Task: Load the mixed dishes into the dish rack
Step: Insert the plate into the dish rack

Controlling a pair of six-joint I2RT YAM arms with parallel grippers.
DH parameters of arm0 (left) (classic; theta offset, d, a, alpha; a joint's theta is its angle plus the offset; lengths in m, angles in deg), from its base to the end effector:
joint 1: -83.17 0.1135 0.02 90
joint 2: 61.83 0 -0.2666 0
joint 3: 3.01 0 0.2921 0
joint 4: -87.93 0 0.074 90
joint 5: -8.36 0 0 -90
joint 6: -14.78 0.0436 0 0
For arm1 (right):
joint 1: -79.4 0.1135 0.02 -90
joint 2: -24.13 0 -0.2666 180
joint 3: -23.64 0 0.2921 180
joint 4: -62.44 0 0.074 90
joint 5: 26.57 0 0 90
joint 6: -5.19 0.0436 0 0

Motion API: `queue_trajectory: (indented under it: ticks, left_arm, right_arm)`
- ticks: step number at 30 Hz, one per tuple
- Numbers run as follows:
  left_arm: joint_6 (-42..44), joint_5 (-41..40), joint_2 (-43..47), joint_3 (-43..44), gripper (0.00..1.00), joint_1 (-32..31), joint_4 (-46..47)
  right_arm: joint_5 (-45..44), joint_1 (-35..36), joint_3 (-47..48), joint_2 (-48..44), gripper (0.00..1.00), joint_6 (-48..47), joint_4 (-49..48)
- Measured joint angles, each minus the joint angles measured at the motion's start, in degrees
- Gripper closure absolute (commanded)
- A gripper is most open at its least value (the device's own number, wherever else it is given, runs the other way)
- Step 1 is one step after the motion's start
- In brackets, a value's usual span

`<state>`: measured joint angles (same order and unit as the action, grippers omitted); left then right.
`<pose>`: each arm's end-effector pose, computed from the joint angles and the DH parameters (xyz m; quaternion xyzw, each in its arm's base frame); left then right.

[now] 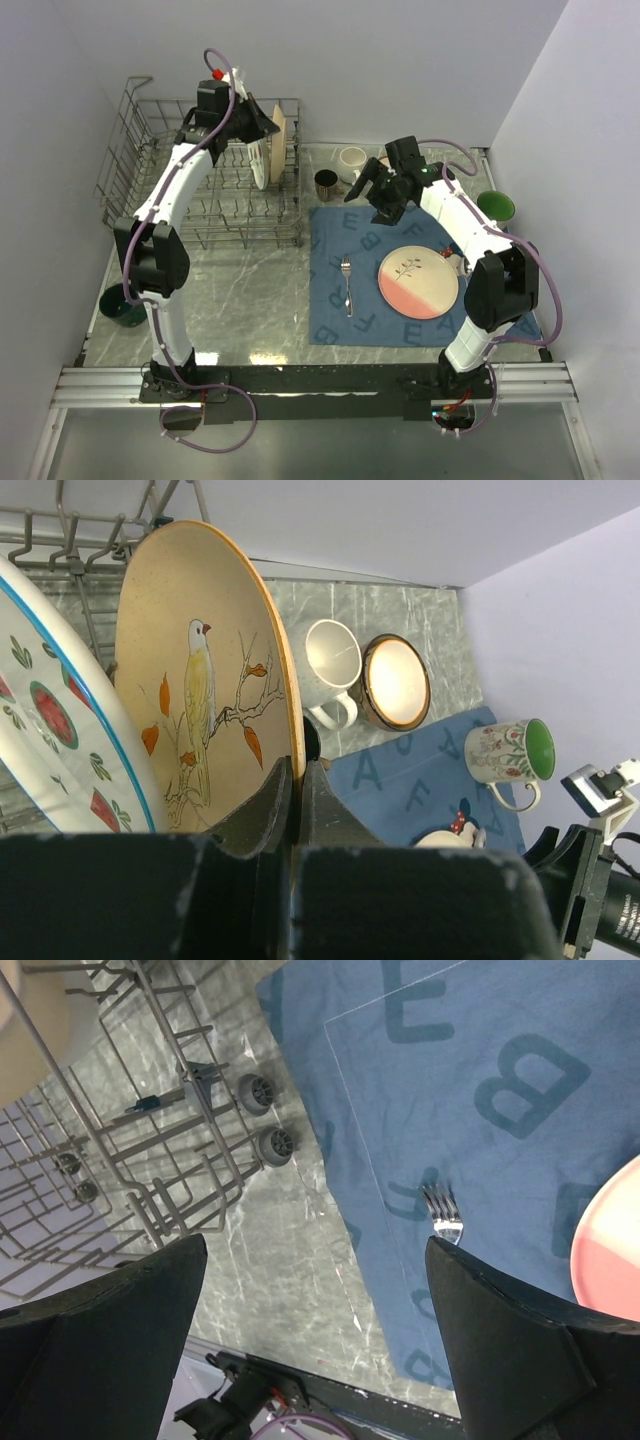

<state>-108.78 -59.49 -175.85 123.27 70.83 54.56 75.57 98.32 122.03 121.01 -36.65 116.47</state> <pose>0.5051 -0.1273 0.3778 -0.0422 0.8155 -0.3623 0.4494 0.3895 0.1432 0.2933 0.2048 0.9198 0.2600 0.2110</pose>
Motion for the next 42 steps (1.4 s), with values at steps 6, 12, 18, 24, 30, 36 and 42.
queue_trajectory:
  ticks: [6,12,18,24,30,36,42]
  left_arm:
    - [1.5,0.0,1.0,-2.4,0.99,-0.1,1.9]
    - [3.4,-0.2,1.2,-4.0,0.99,-0.2,4.0]
    - [4.6,-1.9,2.0,-6.1,0.99,-0.5,5.4]
    - [3.2,-5.5,2.2,-9.7,0.99,-0.9,3.8]
    - [1.2,-7.2,2.3,-10.1,0.99,-1.0,4.5]
    - [-0.7,-8.0,2.1,-10.0,0.99,-0.6,5.0]
    - [-2.7,-7.9,-2.6,-3.6,0.99,0.0,4.1]
  right_arm:
    - [0.2,-0.2,-0.2,0.0,0.02,0.2,-0.2]
    - [0.5,-0.2,-0.7,0.0,0.02,0.2,-0.2]
    - [0.9,-0.2,-0.7,0.0,0.02,0.2,-0.2]
    - [1.0,-0.5,-0.7,0.0,0.02,0.2,-0.2]
    - [1.0,-0.8,-0.7,0.0,0.02,0.2,-0.2]
    - [1.1,-0.9,-0.7,0.0,0.02,0.2,-0.2]
    - [1.3,-0.9,-0.7,0.8,0.02,0.1,-0.1]
